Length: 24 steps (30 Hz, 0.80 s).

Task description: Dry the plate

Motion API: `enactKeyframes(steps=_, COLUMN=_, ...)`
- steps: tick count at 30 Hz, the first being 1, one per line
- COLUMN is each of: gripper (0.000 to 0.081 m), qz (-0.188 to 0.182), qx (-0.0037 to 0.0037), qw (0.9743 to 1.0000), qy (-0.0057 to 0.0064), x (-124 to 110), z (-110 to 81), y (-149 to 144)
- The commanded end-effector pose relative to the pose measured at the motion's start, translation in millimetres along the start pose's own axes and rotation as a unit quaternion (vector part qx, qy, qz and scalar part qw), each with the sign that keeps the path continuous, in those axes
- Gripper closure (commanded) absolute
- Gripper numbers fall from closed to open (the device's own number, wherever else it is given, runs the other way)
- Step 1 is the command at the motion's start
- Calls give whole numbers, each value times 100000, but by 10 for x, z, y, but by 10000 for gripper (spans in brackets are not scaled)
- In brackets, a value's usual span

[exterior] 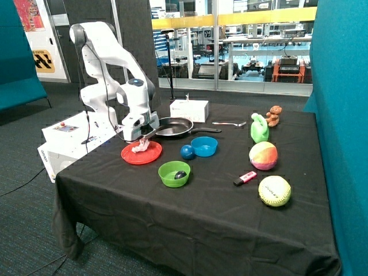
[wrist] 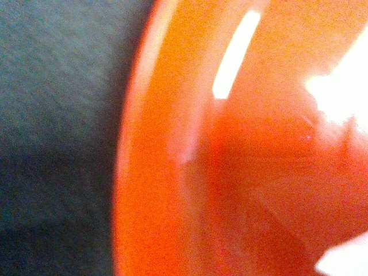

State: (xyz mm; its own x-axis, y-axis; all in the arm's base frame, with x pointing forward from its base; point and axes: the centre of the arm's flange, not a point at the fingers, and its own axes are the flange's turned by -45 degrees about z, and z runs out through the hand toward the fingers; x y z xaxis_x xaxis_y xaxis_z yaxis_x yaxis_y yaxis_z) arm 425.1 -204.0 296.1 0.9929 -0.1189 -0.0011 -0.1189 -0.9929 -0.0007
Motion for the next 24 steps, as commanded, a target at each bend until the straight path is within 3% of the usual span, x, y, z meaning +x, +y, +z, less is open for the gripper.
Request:
enactKeyframes(steps=1, gripper=808, qz=820, qx=-34, qw=99997, qy=56, x=-192, z=-61, y=253)
enactKeyframes(steps=4, gripper=808, qz=896, qx=-34, qw=99996, qy=56, x=-174, z=-108, y=305)
enactKeyframes(steps=5, gripper=808, qz=-2243, qx=-36, qw=99975, qy=55, x=-152, z=-146, y=334)
enactKeyframes(steps=6, gripper=808, qz=1677, qx=-34, qw=99986, qy=56, x=-144, z=-173, y=340)
enactKeyframes(steps=10, gripper=808, qz=1557, qx=-34, qw=99988, qy=56, x=-75, z=-312, y=353)
enactKeyframes(steps=11, gripper=808, qz=-1062, qx=-35, qw=99994, qy=55, x=-45, z=-350, y=359)
enactKeyframes(steps=13, gripper=808, qz=-1494, qx=-35, qw=99989, qy=55, x=4, z=-431, y=357)
enactKeyframes(steps=16, gripper=808, qz=1445, qx=-34, qw=99990, qy=56, x=44, z=-538, y=328)
enactKeyframes(steps=24, gripper=808, qz=241, qx=-34, qw=100000, qy=56, x=117, z=-789, y=274)
